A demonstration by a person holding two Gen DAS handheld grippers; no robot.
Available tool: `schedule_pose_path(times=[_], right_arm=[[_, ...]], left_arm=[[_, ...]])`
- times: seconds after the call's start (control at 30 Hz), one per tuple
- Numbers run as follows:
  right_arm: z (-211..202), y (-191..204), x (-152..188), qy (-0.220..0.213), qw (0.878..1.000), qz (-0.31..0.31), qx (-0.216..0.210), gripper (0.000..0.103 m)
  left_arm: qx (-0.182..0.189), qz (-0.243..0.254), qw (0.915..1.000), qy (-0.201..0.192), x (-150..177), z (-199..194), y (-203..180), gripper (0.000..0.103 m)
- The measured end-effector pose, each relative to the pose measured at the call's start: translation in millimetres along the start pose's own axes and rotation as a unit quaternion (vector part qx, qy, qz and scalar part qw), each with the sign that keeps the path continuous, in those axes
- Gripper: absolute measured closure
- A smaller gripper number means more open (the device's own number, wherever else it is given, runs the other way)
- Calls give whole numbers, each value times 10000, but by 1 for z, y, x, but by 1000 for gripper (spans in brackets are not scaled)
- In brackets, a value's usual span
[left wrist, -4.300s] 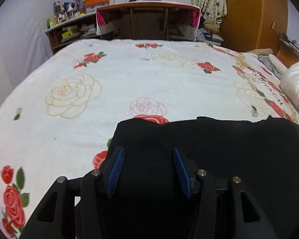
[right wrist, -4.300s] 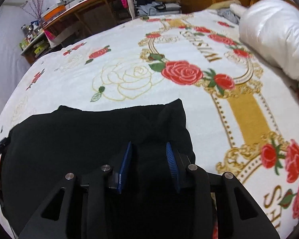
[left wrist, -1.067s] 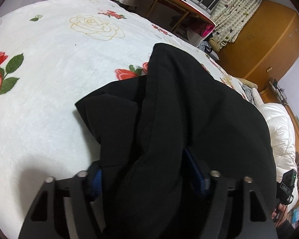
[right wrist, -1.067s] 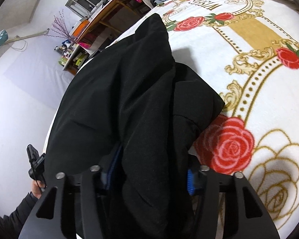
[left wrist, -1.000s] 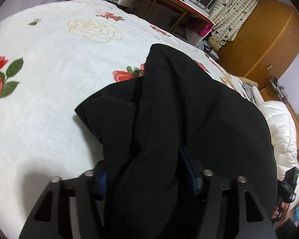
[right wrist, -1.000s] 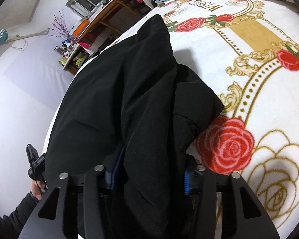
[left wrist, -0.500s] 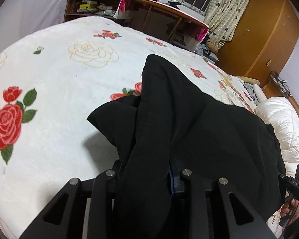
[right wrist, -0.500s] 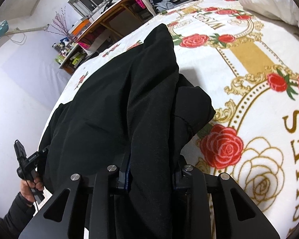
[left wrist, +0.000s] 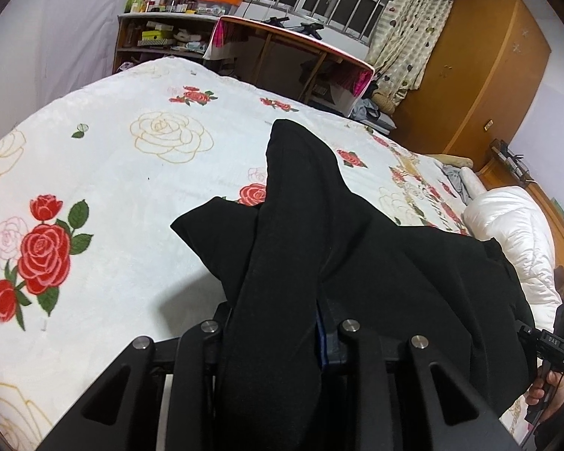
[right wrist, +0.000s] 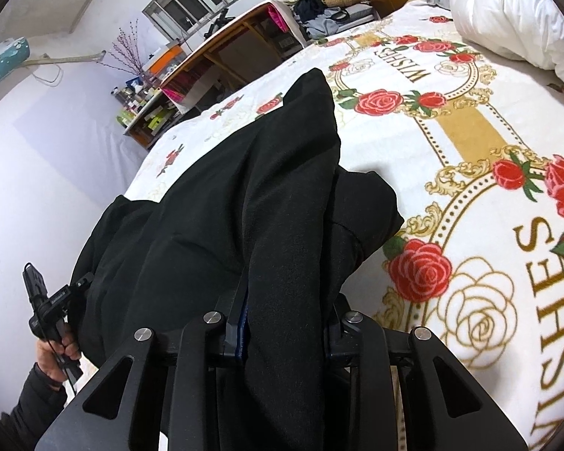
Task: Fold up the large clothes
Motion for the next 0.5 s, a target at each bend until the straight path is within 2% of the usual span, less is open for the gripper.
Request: schedule_pose_path(times=[0.5], right_arm=[[-66, 29, 39, -89, 9999, -106, -86, 75]], left_arm=[[119, 36, 9998, -168, 24, -79, 0, 75]])
Point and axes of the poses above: each gripper's, at about its wrist camera, not at the fingertips, and z roughly the way its jaws point, y to its left, x to its underside, the point moved 1 cm from there along z, roughly the way its jaws point, and after that the axes turned 4 degrees about x, right-handed, at the moved point
